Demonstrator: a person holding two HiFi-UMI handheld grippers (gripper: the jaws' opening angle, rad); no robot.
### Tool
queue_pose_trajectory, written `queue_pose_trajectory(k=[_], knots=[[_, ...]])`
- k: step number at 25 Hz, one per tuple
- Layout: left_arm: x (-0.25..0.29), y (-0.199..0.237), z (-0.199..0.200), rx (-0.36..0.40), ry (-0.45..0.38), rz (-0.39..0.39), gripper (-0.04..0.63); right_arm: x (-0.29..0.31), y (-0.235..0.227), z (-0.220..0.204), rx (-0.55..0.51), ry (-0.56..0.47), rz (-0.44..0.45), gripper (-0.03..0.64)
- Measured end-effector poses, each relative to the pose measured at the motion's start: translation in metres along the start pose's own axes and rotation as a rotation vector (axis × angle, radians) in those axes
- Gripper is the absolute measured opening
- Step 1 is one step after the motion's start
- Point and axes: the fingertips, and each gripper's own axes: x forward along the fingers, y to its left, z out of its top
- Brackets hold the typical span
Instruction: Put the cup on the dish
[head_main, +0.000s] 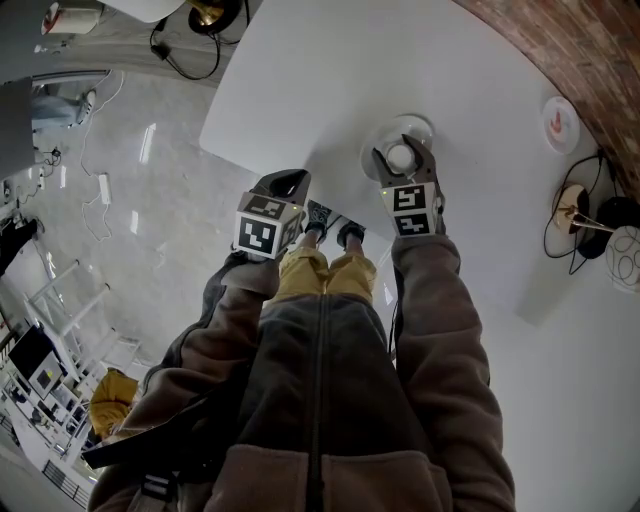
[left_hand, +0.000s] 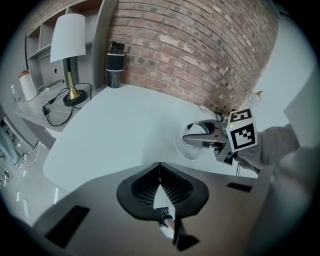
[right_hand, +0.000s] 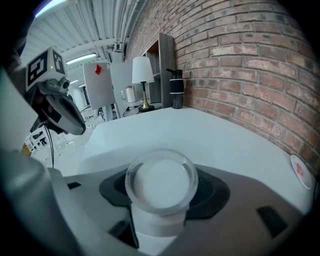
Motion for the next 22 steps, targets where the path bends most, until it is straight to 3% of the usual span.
queue_pose_trajectory(k=[7, 9, 14, 22], knots=[[-0.004, 0.000, -0.001, -0.004, -0.001, 0.006, 0.006, 0.003, 0.002, -0.004, 0.014, 0.016, 0.037, 0.253], [-0.007, -0.001, 0.001, -0.004, -0.007, 0.004, 0.006, 0.001, 0.002, 0.001, 0.012, 0.006, 0.056, 0.301], [-0.017, -0.002, 0.014, 0.003, -0.051, 0.002, 0.006, -0.016, 0.006, 0.028, 0.000, -0.051, 0.089, 0.337], [-0.048, -0.024, 0.067, 0.049, -0.176, -0.028, 0.006, -0.089, -0.020, 0.083, 0.028, -0.186, -0.027, 0.336]])
